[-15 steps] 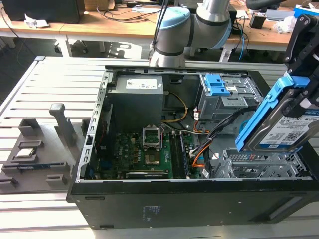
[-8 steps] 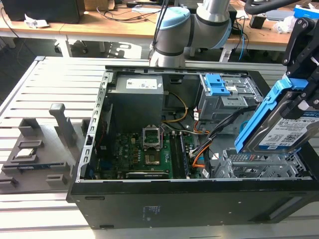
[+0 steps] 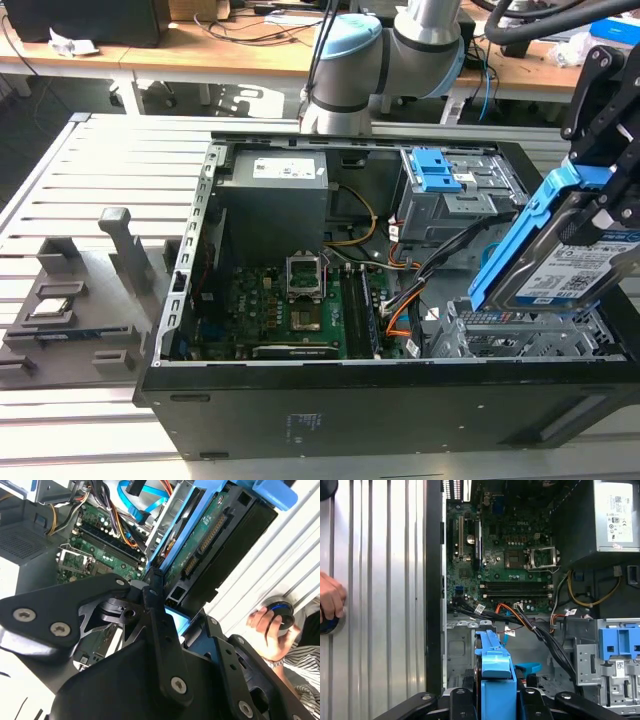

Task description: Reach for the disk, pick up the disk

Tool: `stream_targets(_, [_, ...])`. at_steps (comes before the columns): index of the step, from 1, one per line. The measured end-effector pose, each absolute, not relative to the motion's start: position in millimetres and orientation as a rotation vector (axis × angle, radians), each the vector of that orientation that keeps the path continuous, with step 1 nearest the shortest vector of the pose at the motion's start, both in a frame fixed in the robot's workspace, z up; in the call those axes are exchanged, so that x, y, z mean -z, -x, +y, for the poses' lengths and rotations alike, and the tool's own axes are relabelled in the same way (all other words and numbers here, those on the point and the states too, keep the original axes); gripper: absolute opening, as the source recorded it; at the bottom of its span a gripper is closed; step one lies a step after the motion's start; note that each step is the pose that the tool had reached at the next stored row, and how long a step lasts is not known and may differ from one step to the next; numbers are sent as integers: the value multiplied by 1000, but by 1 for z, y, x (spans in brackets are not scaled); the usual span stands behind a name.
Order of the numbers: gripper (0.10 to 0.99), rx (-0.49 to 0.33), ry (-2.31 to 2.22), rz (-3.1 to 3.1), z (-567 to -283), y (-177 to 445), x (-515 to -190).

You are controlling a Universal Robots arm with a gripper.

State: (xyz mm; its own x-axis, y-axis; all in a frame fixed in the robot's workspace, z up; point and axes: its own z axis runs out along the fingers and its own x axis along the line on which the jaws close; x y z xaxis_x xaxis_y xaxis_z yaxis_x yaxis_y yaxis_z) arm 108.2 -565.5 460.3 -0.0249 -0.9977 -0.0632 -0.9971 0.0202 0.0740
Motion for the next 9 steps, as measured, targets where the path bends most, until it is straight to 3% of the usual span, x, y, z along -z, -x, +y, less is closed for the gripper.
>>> stream_targets(9, [365,152,-2189,-2239,-566,-104,-455])
